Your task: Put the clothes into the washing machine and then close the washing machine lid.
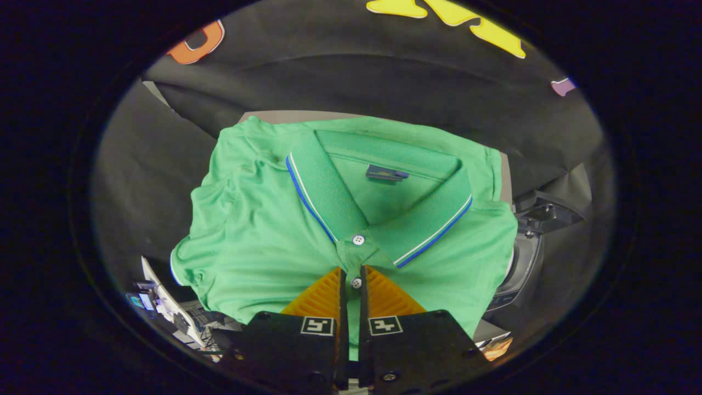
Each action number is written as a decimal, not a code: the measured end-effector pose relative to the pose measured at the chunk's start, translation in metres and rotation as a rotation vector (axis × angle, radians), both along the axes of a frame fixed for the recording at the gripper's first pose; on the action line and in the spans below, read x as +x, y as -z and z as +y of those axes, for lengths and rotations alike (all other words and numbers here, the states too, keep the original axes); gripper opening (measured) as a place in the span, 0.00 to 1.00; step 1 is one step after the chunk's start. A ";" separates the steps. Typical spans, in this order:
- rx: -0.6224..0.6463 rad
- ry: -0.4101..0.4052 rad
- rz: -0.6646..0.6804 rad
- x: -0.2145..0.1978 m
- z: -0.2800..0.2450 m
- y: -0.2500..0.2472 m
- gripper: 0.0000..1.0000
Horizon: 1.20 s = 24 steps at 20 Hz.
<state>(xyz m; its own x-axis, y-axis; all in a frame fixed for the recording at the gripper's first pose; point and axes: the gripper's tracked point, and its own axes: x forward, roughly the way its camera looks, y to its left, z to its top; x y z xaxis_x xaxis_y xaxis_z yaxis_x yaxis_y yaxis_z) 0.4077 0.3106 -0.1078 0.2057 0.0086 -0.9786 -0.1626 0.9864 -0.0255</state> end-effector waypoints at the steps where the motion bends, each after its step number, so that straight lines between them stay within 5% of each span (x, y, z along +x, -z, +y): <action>1: 0.011 0.007 -0.008 0.000 0.000 -0.005 0.10; 17: 0.054 0.030 -0.160 0.028 -0.013 -0.111 0.10; 24: 0.032 0.131 -0.223 0.038 -0.030 -0.154 0.10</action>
